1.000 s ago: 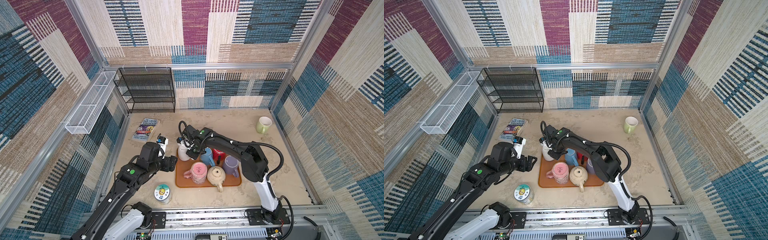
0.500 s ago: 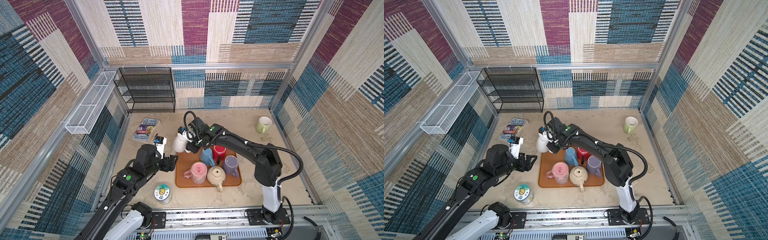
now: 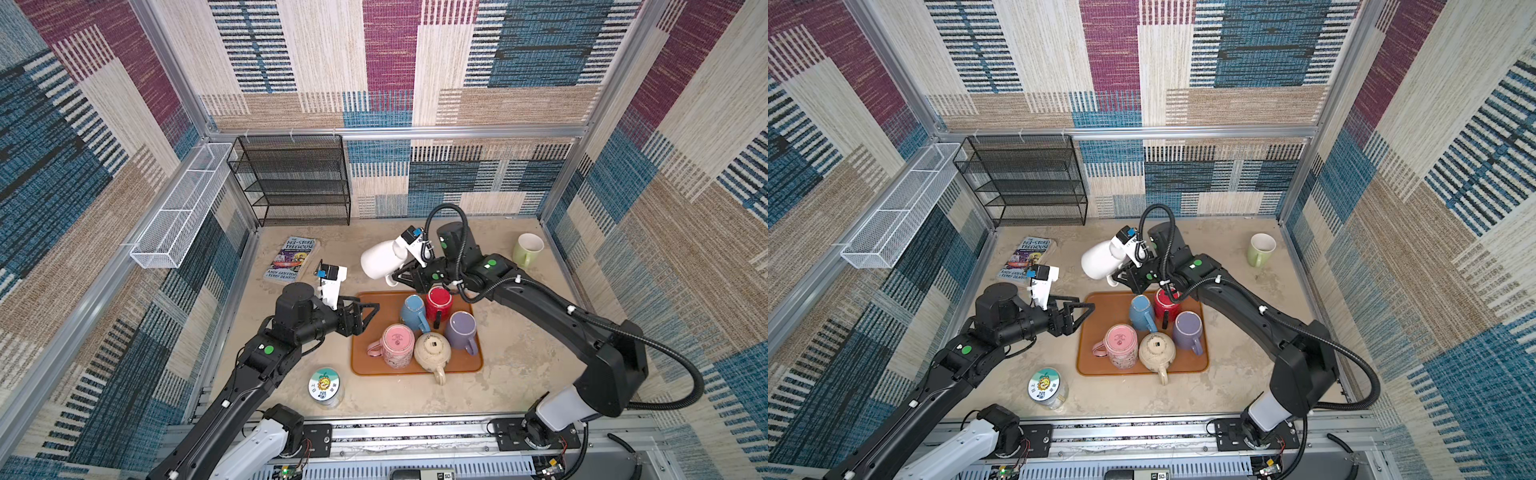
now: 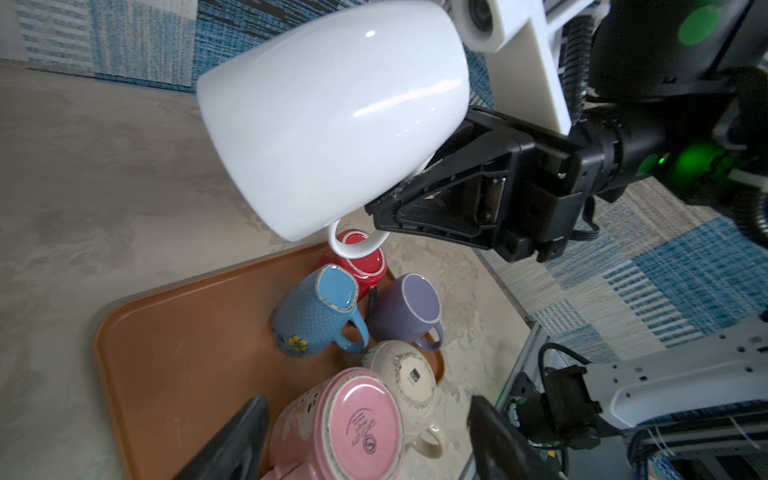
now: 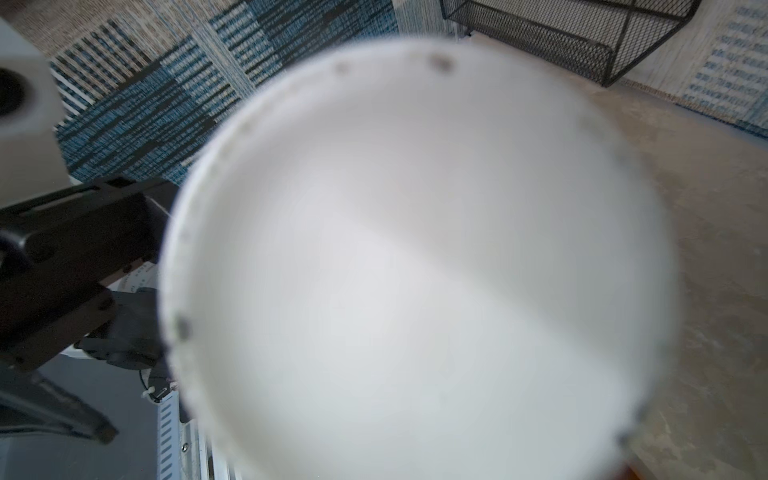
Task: Turn the mug right side up
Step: 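Lift the white mug with the right gripper toward the left gripper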
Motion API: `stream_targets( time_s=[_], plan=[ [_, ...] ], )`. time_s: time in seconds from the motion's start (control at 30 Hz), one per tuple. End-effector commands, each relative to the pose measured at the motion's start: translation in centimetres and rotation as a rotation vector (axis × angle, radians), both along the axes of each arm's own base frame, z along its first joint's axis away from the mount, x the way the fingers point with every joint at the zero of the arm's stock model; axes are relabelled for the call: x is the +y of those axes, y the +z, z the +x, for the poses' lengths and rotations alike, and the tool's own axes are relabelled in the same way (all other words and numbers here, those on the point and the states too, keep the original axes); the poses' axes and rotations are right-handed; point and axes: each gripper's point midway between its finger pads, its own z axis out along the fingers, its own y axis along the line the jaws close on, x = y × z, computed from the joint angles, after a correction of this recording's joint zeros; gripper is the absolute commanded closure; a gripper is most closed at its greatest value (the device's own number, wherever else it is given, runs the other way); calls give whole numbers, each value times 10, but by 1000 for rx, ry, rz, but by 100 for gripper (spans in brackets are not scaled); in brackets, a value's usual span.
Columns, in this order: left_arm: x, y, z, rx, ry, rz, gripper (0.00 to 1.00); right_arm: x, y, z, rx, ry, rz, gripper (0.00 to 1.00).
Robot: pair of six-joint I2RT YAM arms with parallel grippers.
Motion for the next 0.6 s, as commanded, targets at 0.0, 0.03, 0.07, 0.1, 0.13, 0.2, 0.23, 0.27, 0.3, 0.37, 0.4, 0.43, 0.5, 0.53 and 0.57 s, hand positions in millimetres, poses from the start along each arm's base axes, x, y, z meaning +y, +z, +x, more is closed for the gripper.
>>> stream_targets(
  time_s=[0.0, 0.03, 0.07, 0.1, 0.13, 0.2, 0.23, 0.27, 0.3, 0.37, 0.4, 0.43, 0.5, 0.53, 0.57],
  plan=[
    [-23, 39, -2, -75, -130, -147, 22, -3, 51, -9, -89, 53, 202, 100],
    [-27, 44, 0, -79, -149, -166, 23, -9, 56, -11, -93, 50, 229, 100],
    [-30, 47, 2, -82, -162, -180, 24, -14, 60, -14, -99, 54, 251, 100],
    [-34, 51, 5, -87, -176, -197, 26, -19, 62, -17, -92, 62, 273, 100],
    [-37, 53, 7, -90, -188, -208, 30, -22, 66, -19, -94, 69, 291, 100],
    [-43, 57, 13, -96, -209, -230, 33, -28, 73, -24, -95, 82, 323, 100],
    [-45, 58, 15, -98, -221, -239, 33, -30, 74, -27, -91, 93, 337, 100],
    [-48, 60, 17, -100, -232, -249, 33, -33, 77, -30, -91, 103, 357, 100],
    [-51, 61, 19, -102, -242, -263, 34, -35, 79, -33, -88, 116, 377, 100],
    [-55, 64, 23, -109, -259, -290, 34, -39, 84, -37, -80, 139, 413, 100],
    [-57, 66, 25, -114, -267, -304, 34, -40, 86, -40, -73, 157, 429, 100],
    [-58, 68, 26, -119, -276, -316, 35, -41, 87, -41, -68, 170, 440, 100],
    [-62, 71, 30, -127, -289, -335, 39, -42, 90, -46, -60, 202, 466, 100],
    [-63, 73, 31, -131, -295, -342, 41, -43, 92, -48, -60, 216, 477, 100],
    [-65, 75, 33, -136, -302, -351, 42, -44, 94, -50, -57, 228, 489, 100]
  ],
)
